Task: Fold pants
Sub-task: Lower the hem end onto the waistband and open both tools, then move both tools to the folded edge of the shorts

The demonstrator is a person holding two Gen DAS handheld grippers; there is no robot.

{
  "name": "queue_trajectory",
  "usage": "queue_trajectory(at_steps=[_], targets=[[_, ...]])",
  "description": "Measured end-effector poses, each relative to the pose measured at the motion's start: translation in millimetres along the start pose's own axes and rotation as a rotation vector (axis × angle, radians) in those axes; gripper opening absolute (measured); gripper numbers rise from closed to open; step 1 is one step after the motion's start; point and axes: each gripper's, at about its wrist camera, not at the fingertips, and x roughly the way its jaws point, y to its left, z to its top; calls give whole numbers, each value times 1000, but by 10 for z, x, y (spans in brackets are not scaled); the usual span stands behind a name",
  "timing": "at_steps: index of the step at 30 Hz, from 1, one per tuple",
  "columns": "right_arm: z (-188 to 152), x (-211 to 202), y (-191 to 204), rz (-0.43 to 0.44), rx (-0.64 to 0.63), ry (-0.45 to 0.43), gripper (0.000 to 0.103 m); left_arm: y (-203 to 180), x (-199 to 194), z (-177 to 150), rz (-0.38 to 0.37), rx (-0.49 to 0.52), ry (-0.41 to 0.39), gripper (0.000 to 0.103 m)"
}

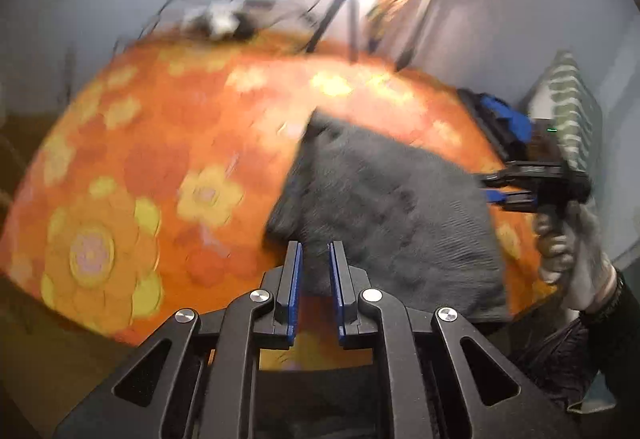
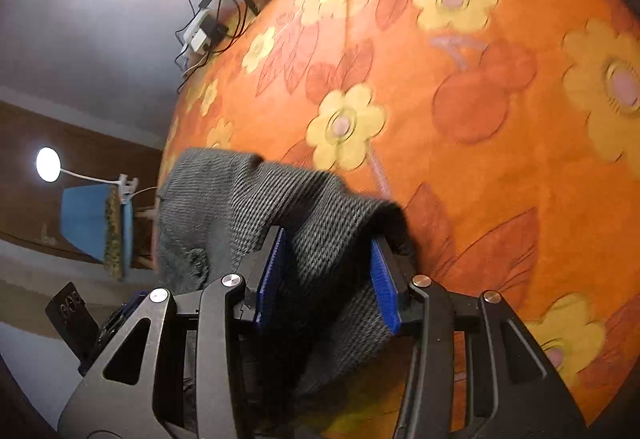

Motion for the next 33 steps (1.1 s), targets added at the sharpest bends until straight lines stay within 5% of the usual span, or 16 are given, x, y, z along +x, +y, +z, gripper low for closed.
queue_trajectory(at_steps=[2,3,6,10,15,23,25,26,27,32,33], targets=[[25,8,36,-16,-23,-12,29,-241,41,39,-55,53,11,12],[36,14,38,-19,-23,-15,10,-323,106,42,-81,62,25,12],[37,-11,97,-26,-50,-31,7,-616,391,8,-206,83,107,12],[43,-153,217,-61,-135,-92,5,-1064,661,-85,-251,182,165,12],[158,-79,17,-136,-117,-118,4,-1221,1055,-297,-193,282,296,12],[151,-226,-96,19,-28,-79,10,-1220,692,-286,-205,275,212,12],[81,-252,0,11,-69,-77,24,-1295,566,-319,-224,288,196,24],[55,-245,34,0,-85,-76,29,-1367,518,-349,-225,309,190,47],[30,-214,63,-8,-94,-72,35,-1441,488,-388,-224,330,185,59],[49,-55,27,-51,-81,-58,35,-1817,546,-558,-129,495,182,59],[58,-46,18,-54,-82,-64,28,-1828,593,-577,-119,508,189,59]])
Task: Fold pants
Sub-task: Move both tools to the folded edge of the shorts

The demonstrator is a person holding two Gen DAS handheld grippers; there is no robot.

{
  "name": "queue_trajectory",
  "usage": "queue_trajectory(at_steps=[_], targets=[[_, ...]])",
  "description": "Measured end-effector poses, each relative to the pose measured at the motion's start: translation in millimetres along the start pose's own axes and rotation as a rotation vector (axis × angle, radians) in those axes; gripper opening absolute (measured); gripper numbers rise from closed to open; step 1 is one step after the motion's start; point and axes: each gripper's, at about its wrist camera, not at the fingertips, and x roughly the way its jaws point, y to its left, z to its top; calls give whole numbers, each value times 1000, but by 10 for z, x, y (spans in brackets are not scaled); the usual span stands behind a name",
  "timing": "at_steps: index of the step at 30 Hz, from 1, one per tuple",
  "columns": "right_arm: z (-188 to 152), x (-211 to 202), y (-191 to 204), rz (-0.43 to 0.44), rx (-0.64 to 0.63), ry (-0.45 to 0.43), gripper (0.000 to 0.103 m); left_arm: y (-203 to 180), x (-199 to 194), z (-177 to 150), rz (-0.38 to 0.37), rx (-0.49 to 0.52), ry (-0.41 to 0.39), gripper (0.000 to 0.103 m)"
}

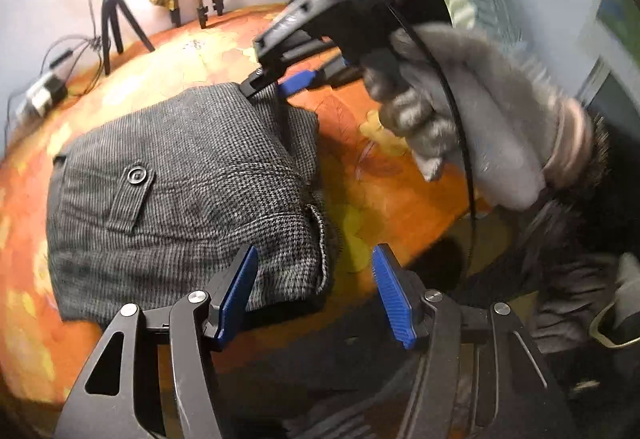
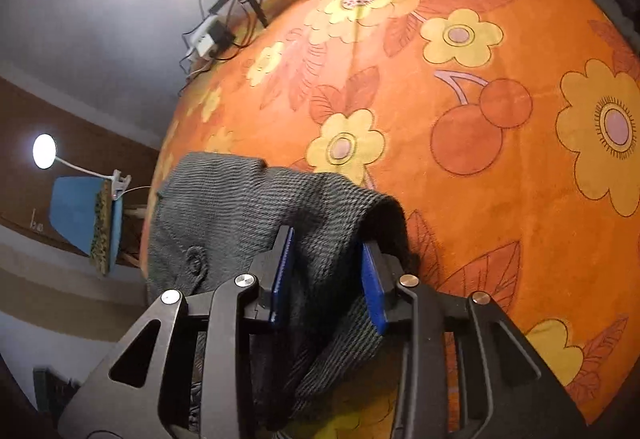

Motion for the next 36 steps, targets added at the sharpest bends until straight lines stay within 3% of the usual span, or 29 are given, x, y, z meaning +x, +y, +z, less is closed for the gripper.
queue_trajectory(at_steps=[1,2,3,4,7,10,13,17,20,22,24,27,31,36], targets=[[5,7,0,5,0,-5,8,0,70,4,1,6,17,58],[10,-2,3,21,4,-12,7,31,109,-25,-1,5,24,47],[15,-35,15,27,1,-23,6,77,150,-42,3,-5,36,27],[23,-85,48,26,-15,-38,5,136,159,-52,-17,-35,41,21],[73,-265,166,-22,-102,-103,4,251,144,-105,-102,-108,37,20],[57,-106,156,-115,-139,-70,4,269,98,-123,-119,-128,39,22],[55,-57,165,-169,-164,-50,7,404,-141,-98,-159,-184,-7,25],[28,-312,209,-150,-160,-92,10,830,-560,-64,-89,-228,-126,26],[-132,-519,462,-165,-241,-160,10,1263,-730,-94,-30,-304,-174,26],[-271,-607,671,-156,-301,-186,12,1554,-728,-131,33,-348,-179,26],[-446,-628,858,-136,-366,-198,12,1716,-641,-183,15,-405,-165,26],[-690,-487,1029,-110,-428,-142,12,1815,-453,-230,12,-430,-119,26],[-962,-185,1016,-142,-478,-38,12,1863,-276,-309,15,-435,-63,26],[-1077,-98,806,-144,-452,10,15,1972,-243,-391,29,-445,-40,30]])
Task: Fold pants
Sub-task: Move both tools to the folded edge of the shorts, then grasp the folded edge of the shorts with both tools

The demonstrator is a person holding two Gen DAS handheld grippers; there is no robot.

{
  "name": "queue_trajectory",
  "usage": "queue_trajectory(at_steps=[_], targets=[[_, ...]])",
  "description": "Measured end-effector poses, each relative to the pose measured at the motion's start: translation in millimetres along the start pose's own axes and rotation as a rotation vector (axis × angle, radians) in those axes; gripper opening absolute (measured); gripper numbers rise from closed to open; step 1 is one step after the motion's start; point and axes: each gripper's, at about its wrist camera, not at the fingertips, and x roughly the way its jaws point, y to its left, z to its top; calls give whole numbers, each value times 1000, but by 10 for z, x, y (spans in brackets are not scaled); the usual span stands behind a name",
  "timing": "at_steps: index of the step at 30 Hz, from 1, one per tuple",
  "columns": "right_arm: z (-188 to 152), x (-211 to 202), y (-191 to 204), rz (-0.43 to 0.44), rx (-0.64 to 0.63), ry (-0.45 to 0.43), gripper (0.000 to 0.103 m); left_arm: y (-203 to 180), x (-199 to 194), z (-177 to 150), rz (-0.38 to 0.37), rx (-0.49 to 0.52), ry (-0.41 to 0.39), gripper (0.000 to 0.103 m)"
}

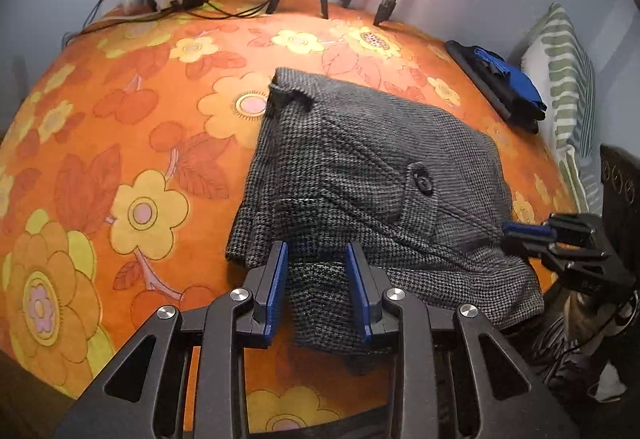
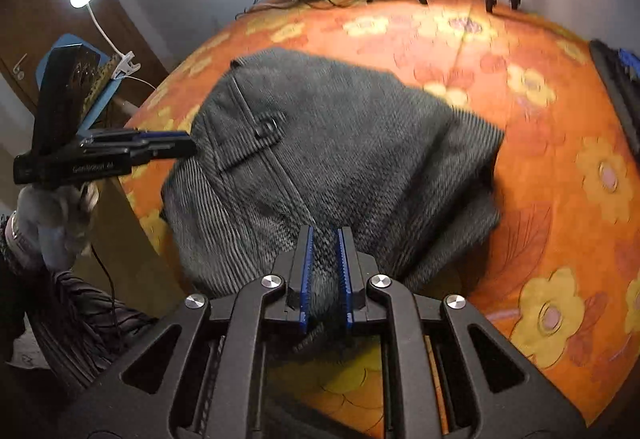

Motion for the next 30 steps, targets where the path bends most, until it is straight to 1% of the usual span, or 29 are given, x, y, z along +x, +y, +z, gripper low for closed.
queue_trajectory(at_steps=[2,4,5,6,7,8,9,10,12,14,15,16,18,20,24,27,30], targets=[[-16,-20,-20,5,9,-1,17,19,-52,33,-2,-18,-8,30],[-13,-120,-38,24,30,-23,20,25,-99,85,27,-16,-29,31],[1,-195,-65,35,49,-46,20,7,-149,119,55,-11,-47,36],[13,-250,-79,30,56,-67,25,6,-169,145,69,-9,-62,39],[24,-309,-87,8,56,-96,40,-9,-192,176,78,-4,-75,41],[18,-392,-97,-29,48,-138,48,-45,-217,211,87,9,-84,47],[15,-430,-100,-55,37,-161,58,-63,-214,244,98,17,-89,54],[9,-471,-101,-92,22,-182,63,-98,-222,276,112,30,-101,55],[7,-513,-125,-141,10,-199,66,-138,-200,330,128,50,-106,55],[-7,-540,-189,-156,34,-222,74,-172,-172,380,131,62,-114,56],[-8,-553,-248,-154,57,-237,80,-183,-155,397,129,66,-117,60],[-13,-552,-291,-145,76,-246,85,-194,-131,411,128,71,-119,62],[2,-516,-351,-126,101,-232,88,-206,-72,432,118,75,-112,63],[7,-471,-382,-108,114,-213,89,-201,12,456,108,76,-91,63],[17,-326,-410,-103,128,-170,91,-179,94,501,111,81,-73,63],[2,-233,-448,-102,151,-141,91,-86,181,510,87,59,-42,66],[-5,-112,-533,-99,198,-97,92,54,291,499,50,5,2,67]])
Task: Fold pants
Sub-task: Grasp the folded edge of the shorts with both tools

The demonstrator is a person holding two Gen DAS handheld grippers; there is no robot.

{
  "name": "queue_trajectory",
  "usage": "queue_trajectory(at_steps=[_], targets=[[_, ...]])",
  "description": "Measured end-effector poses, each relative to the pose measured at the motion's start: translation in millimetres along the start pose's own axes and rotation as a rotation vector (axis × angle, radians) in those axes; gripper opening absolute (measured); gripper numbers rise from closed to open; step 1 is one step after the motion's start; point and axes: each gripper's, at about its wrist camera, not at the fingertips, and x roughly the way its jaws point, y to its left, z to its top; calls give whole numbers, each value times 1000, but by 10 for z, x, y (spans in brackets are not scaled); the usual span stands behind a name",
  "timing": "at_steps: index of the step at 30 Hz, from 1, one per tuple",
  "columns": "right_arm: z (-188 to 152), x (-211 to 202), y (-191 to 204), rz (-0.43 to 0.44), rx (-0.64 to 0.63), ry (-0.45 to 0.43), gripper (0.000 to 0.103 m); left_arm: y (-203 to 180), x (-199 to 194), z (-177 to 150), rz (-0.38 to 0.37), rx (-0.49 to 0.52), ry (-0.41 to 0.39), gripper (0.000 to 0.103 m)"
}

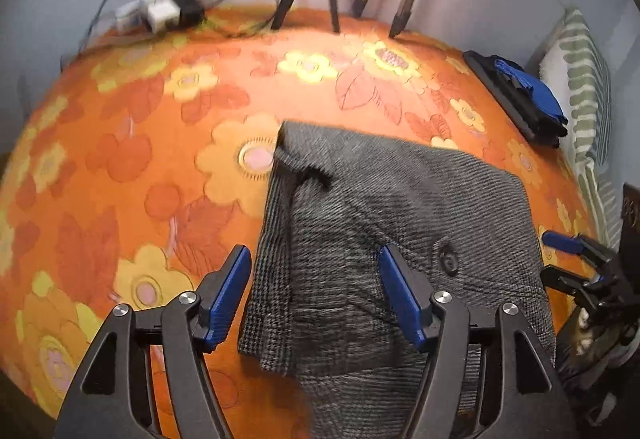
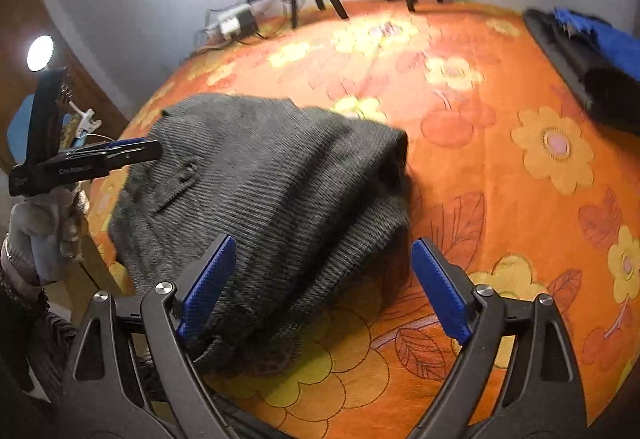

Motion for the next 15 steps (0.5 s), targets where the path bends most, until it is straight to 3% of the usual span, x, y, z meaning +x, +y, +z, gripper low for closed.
queue_trajectory(at_steps=[5,9,15], targets=[[-16,113,-126,33,86,43,96,152,132,-27,-60,-67,37,76],[-22,200,-181,71,141,60,101,306,230,-39,-145,-163,60,77],[5,257,-148,107,152,68,101,291,245,-25,-152,-152,59,77]])
